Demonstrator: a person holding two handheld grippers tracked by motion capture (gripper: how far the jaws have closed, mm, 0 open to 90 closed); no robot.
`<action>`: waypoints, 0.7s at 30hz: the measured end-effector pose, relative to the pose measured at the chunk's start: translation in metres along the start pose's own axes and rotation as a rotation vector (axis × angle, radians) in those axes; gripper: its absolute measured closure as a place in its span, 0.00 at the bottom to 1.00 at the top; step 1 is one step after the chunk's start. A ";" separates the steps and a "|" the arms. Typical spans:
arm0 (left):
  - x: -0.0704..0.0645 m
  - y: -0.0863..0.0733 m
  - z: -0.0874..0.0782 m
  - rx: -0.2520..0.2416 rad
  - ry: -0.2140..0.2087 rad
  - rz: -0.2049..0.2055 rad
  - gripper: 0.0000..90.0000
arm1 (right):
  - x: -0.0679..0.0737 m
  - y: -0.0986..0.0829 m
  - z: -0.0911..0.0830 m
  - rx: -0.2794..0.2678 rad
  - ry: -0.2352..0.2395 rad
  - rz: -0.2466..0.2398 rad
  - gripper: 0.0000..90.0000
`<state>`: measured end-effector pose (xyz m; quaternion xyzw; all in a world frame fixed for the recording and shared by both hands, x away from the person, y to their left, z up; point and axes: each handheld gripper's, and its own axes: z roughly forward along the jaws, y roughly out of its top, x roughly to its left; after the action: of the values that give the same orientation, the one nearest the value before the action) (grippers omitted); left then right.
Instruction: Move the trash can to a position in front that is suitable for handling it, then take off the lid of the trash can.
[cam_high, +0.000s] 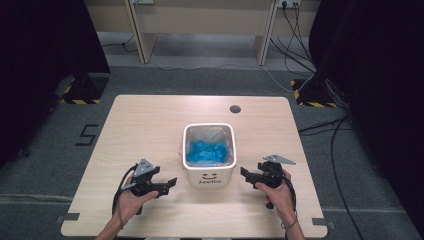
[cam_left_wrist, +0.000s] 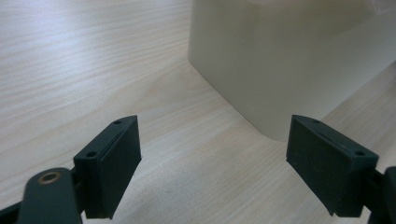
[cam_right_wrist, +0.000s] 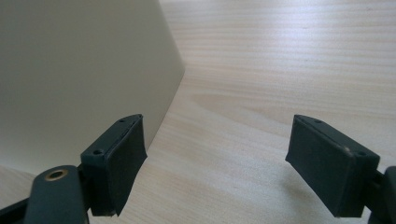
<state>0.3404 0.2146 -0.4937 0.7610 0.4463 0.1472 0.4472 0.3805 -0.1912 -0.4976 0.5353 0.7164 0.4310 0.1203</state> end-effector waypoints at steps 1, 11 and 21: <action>-0.001 -0.001 0.000 0.003 -0.008 -0.001 0.19 | 0.000 0.000 0.001 0.005 -0.001 -0.001 0.21; -0.005 0.002 -0.005 -0.007 -0.030 -0.015 0.18 | -0.005 0.003 0.000 -0.005 -0.001 0.001 0.21; -0.024 0.007 -0.013 -0.006 -0.071 0.028 0.17 | -0.007 0.011 -0.008 -0.031 -0.021 0.014 0.21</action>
<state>0.3224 0.2008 -0.4759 0.7706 0.4192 0.1277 0.4627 0.3854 -0.2002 -0.4864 0.5429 0.7045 0.4373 0.1331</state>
